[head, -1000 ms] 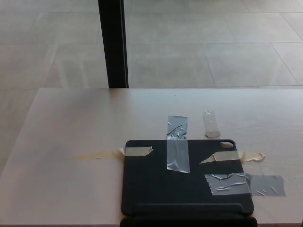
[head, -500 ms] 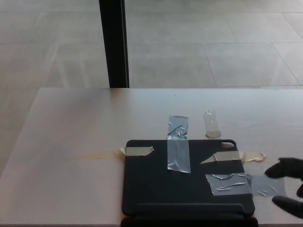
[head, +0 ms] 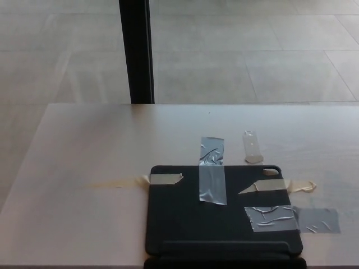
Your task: The robot uses its right hand to open a folded tablet cover kept in the middle of the desk
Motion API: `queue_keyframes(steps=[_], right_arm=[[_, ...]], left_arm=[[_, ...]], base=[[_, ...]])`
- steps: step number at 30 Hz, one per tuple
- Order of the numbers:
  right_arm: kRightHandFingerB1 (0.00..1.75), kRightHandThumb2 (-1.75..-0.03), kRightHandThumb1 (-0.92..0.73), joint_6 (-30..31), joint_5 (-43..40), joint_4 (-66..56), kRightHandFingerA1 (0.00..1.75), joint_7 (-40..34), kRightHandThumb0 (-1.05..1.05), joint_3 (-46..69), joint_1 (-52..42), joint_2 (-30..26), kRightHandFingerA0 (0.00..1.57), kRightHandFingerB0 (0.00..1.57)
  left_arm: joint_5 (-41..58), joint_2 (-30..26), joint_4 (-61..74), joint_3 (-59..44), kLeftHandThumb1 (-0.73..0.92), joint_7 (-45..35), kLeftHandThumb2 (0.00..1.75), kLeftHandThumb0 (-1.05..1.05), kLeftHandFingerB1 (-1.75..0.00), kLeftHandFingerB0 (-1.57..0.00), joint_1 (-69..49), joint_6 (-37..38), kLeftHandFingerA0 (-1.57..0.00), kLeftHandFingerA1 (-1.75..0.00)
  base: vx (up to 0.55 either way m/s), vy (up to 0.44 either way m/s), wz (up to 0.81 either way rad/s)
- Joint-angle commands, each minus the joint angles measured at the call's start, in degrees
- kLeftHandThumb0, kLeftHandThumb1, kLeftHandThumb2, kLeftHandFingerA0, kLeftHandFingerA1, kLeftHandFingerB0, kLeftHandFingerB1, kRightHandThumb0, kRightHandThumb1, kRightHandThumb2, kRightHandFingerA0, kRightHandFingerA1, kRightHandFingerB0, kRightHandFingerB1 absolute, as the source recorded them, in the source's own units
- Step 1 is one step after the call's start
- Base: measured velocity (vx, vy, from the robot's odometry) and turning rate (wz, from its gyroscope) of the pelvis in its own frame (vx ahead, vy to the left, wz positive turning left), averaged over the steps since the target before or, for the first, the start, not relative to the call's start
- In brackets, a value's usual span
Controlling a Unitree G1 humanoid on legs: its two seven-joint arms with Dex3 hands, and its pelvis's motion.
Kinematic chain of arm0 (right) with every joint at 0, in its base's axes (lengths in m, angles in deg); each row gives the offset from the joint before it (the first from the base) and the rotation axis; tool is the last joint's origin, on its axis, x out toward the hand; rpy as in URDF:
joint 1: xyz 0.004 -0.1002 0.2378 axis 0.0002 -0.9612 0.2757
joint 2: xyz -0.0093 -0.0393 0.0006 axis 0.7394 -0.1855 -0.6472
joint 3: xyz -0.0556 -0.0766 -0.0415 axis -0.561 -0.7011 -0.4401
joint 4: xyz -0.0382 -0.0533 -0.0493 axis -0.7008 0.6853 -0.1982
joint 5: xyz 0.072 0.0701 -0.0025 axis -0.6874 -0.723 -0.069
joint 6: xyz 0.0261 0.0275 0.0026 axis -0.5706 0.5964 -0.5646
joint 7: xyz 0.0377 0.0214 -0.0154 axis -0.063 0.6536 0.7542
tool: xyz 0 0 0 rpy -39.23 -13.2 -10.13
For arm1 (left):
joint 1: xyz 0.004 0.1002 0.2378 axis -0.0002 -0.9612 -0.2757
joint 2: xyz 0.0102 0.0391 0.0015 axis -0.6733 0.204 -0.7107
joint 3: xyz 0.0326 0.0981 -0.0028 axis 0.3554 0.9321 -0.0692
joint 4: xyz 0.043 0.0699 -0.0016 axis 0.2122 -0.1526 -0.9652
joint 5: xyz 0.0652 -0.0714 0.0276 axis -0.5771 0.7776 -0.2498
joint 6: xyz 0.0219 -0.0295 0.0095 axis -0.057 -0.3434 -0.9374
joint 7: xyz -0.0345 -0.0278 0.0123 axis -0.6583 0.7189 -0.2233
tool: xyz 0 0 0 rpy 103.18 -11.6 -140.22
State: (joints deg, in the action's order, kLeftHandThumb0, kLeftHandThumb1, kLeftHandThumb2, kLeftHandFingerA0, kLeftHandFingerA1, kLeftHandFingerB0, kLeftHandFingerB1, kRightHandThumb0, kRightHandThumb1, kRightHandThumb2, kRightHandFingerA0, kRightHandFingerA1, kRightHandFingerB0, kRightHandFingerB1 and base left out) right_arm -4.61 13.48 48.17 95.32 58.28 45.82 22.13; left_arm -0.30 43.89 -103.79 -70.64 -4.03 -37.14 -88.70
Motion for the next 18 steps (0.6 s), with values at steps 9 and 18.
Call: queue_keyframes(steps=[9, 18], right_arm=[[0.52, -0.69, -0.9, -25.28, -33.85, 49.96, 1.3, -53.33, -0.89, 51.83, 0.66, 10.38, 0.49, 0.26], [0.54, -0.67, -0.91, -30.35, -36.28, 68.04, 0.82, -59.59, -0.78, 51.33, 4.69, 8.49, 0.35, 0.42]], left_arm=[[1.49, -0.66, -0.64, -0.22, 0.77, -1.65, 0.63, -0.77, -0.61, -0.35, -4.01, -0.35, -0.67, -0.86], [1.55, 0.05, -0.95, -0.29, 0.76, -1.65, 0.63, -0.78, -0.62, -0.38, -5.12, 0.07, -0.63, -0.82]], base=[[0.0, 0.0, 0.0], [0.0, 0.0, 0.0]])
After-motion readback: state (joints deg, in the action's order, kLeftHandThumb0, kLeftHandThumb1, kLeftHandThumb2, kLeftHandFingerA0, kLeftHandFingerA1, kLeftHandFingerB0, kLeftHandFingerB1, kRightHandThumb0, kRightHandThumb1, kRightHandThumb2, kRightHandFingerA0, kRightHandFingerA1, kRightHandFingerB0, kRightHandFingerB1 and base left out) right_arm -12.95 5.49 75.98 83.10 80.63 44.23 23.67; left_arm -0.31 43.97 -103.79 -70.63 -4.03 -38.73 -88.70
